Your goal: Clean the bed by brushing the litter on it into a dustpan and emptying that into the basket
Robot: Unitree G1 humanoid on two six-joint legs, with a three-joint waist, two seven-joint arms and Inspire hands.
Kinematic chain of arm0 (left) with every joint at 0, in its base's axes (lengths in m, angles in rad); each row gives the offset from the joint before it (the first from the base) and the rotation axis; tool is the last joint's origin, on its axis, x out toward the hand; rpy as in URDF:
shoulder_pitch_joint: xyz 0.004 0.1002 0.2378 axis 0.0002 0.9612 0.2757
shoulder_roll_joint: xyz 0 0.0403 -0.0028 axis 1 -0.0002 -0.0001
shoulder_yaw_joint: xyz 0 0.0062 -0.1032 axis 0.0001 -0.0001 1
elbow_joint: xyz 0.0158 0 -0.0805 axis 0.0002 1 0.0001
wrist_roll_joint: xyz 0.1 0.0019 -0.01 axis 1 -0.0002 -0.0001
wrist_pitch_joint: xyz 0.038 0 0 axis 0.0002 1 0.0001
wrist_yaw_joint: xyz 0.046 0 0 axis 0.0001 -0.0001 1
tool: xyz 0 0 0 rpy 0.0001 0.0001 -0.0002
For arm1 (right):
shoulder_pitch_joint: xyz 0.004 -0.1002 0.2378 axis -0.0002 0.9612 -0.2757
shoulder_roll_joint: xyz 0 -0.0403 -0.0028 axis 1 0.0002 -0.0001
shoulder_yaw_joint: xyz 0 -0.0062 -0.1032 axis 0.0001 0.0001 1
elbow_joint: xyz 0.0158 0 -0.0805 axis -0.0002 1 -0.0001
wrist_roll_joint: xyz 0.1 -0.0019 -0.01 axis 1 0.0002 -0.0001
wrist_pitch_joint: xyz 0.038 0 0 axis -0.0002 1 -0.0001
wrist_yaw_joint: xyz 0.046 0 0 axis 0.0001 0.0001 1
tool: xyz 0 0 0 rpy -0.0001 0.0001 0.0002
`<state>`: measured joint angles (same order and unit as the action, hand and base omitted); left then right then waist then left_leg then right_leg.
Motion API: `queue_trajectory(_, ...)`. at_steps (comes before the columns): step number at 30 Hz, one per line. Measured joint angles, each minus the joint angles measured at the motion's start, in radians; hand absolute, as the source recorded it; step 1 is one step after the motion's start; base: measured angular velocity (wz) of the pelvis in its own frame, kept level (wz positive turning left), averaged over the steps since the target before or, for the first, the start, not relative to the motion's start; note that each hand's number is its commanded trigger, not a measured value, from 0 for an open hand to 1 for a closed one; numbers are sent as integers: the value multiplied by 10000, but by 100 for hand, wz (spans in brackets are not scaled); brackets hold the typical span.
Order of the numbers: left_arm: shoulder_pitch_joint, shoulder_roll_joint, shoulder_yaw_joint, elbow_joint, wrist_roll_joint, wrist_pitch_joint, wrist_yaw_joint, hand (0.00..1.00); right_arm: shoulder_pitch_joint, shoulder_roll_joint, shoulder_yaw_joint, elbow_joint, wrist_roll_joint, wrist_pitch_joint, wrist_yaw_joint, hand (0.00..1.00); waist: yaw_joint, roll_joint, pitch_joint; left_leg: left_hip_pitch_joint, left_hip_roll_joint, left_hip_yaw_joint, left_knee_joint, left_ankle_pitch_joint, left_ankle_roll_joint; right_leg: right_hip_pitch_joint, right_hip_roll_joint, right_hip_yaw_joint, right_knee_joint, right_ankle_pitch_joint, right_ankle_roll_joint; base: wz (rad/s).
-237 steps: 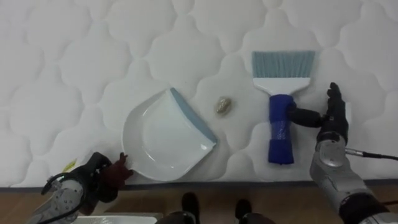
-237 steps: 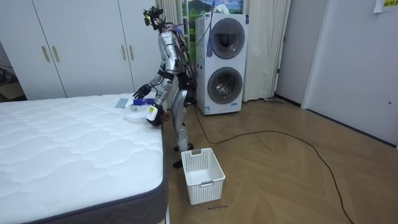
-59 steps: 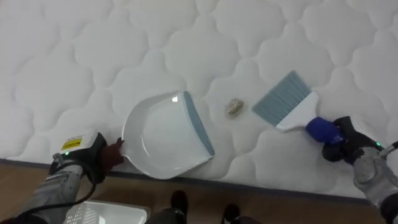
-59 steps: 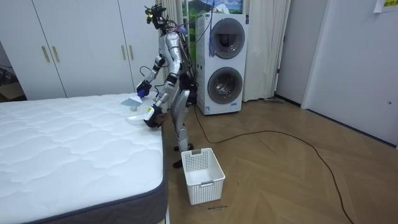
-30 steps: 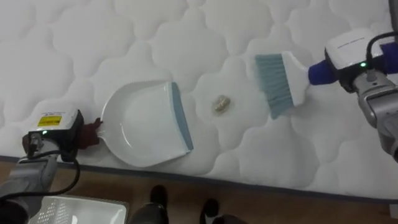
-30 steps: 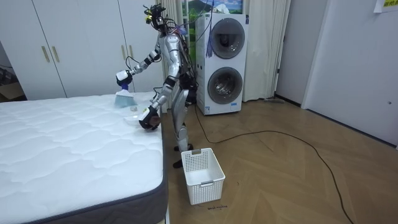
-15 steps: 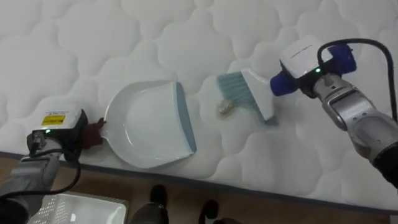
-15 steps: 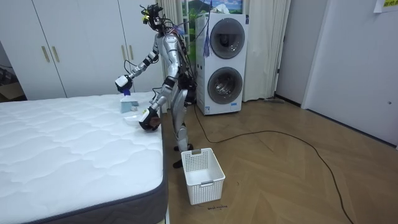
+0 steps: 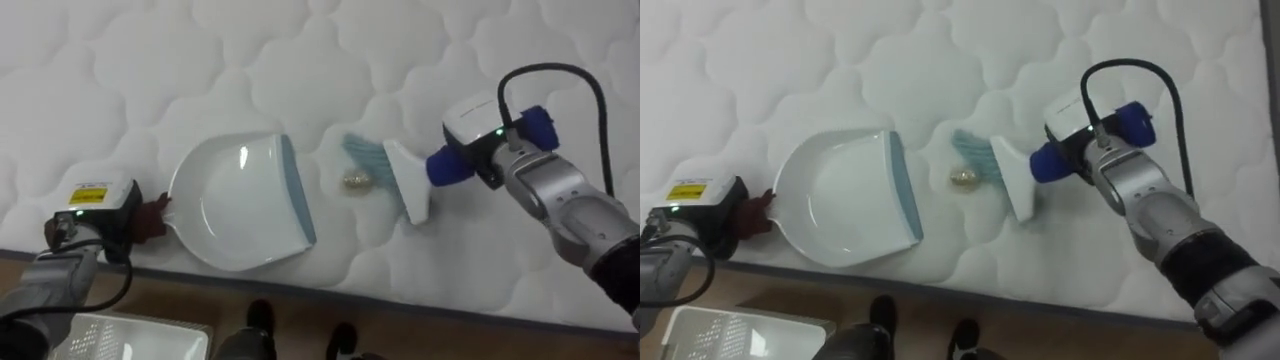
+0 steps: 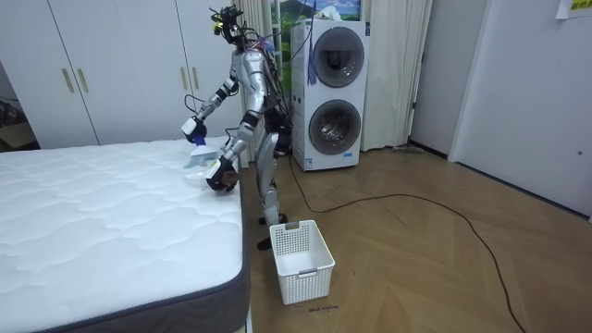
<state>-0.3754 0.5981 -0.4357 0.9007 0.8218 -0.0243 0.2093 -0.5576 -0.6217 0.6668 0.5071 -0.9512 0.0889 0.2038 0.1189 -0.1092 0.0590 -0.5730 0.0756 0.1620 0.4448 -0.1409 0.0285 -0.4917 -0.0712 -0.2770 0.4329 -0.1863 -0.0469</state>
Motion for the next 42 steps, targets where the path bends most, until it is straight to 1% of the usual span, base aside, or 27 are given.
queue_trajectory(3, 2, -12, -2, 41, -11, 42, -57, 100, 7, 2, -1, 17, 849, 12, 413, 100, -3, 0, 0, 53, -15, 0, -13, 3, -7, 47, -13, 22, 7, 0, -1, 0)
queue_trajectory(7, 0, -48, -1, 36, -9, 103, -73, 100, 10, 44, -2, 20, 1312, 100, 706, 100, -9, 0, -1, 50, -12, -3, -10, 4, -7, 45, -35, 14, 17, 0, -1, 0)
queue_trajectory(10, -1, -61, -1, 10, -8, 105, -104, 100, 40, 151, -4, 35, 1649, 141, 797, 100, -17, 1, -1, 51, -18, -5, 2, 3, -6, 24, -38, -5, 82, 0, -1, 0)
queue_trajectory(13, -17, -96, -1, -1, -29, 120, -178, 100, 131, 293, -7, 35, 1855, 145, 891, 100, -18, 6, -4, 58, -19, -9, 28, 3, -6, 1, -74, 0, 166, -3, -1, 0)
queue_trajectory(16, -28, -172, -5, 0, -22, 194, -184, 100, 143, 569, -19, 290, 2358, 140, 1050, 100, -18, 23, -12, 67, -19, -8, 59, 6, -2, 28, -43, 4, 172, -2, -2, 0)
queue_trajectory(19, -22, -231, -5, 3, -21, 246, -234, 100, 191, 751, -19, 382, 2420, 144, 1153, 100, -16, 52, -24, 75, -13, -7, 77, 7, 0, 36, -44, 3, 165, -2, -3, 0)
queue_trajectory(21, -22, -282, -7, 3, -21, 269, -235, 100, 202, 850, -20, 376, 2457, 142, 1259, 100, -20, 132, -31, 75, -14, -8, 78, 10, 5, 34, -75, 0, 168, -2, -3, 0)
queue_trajectory(25, -24, -309, -145, 25, -27, 280, -225, 100, 201, 857, -18, 378, 2509, 138, 1357, 100, -22, 244, -72, 100, -28, -1, 29, 20, 15, 33, -143, 4, 172, -2, -2, 0)
queue_trajectory(31, 70, -360, -173, 54, -53, 330, -148, 100, 359, 874, -18, 384, 3184, 141, 1380, 100, -12, 277, -62, 158, -20, 47, -14, 22, 10, 61, -154, 19, 167, -2, -2, -1)
queue_trajectory(33, 139, -461, -171, 56, -49, 420, -171, 100, 474, 875, -25, 385, 3716, 144, 1502, 100, -18, 329, -56, 181, -25, 61, -23, 19, 10, 81, -160, -11, 163, -2, -1, -2)
queue_trajectory(37, 197, -645, -163, 49, -55, 475, -285, 100, 662, 907, -24, 392, 4299, 148, 1886, 100, -5, 435, -61, 193, -24, 61, -40, 17, 10, 82, -164, -8, 169, -2, -2, 0)
queue_trajectory(39, 239, -786, -114, 57, -55, 476, -423, 100, 746, 1031, -23, 420, 4452, 148, 2077, 100, -6, 512, -54, 195, -23, 61, -19, 17, 10, 80, -166, -9, 186, -4, -4, 0)
queue_trajectory(42, 242, -853, -111, 83, -54, 472, -455, 100, 809, 1161, -20, 421, 4811, 134, 2146, 100, 15, 544, -51, 186, -45, 75, -3, 18, 10, 18, -174, 36, 268, -41, -13, 0)
